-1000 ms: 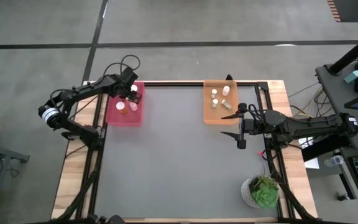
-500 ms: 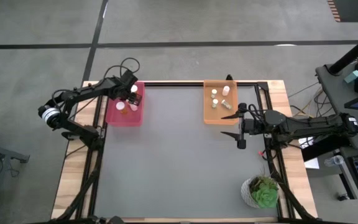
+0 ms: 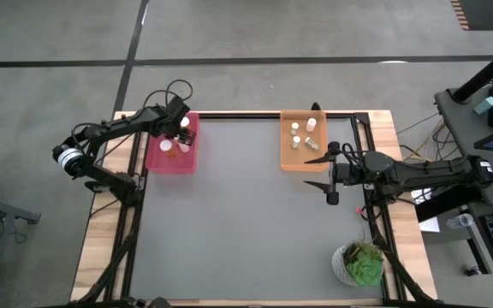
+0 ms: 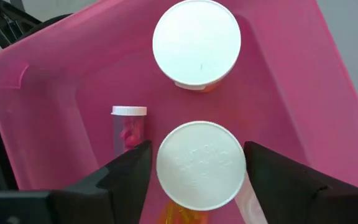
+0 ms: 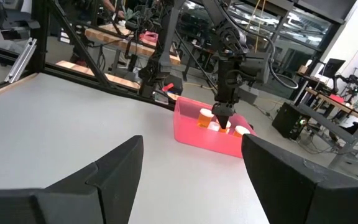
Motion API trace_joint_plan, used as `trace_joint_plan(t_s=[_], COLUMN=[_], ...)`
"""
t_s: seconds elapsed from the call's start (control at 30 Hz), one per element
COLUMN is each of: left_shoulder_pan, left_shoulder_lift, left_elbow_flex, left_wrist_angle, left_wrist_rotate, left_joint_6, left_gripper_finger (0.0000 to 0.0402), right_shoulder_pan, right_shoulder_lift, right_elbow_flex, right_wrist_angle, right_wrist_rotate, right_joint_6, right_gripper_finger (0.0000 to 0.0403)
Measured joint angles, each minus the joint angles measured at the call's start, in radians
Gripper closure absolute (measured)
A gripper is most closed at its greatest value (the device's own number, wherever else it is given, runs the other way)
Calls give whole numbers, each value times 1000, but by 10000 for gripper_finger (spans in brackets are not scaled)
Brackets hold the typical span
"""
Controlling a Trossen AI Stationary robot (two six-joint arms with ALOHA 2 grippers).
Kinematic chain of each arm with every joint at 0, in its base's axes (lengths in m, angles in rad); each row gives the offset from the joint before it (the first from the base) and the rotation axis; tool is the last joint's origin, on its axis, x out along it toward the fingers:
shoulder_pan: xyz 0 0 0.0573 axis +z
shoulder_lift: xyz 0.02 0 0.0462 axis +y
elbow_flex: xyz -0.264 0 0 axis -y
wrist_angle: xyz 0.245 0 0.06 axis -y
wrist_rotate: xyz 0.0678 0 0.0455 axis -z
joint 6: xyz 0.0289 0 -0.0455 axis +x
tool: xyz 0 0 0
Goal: Pick and place medicine bottles into bin by pill shape (circle, oval)
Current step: Put the orange capsule bottle into the pink bin, then return to Home position
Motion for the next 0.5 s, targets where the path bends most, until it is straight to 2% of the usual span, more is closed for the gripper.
trace_joint_plan(t_s=[0.23,0.5], left_shoulder_pan=[0,-8], left_shoulder_lift=[-2,-89], left_elbow_flex=[18,107], left_wrist_angle=[-25,-125], left_wrist_rotate=[-3,-6], left_joint_6=[36,88], left_gripper_finger=[129,125], right_shoulder_pan=[0,-2], right_shoulder_lift=[0,0], right_elbow_flex=[0,0], right_wrist_angle=[-4,-6], right_wrist_rotate=[1,25], right_joint_6=[1,26], right_gripper_finger=[138,138])
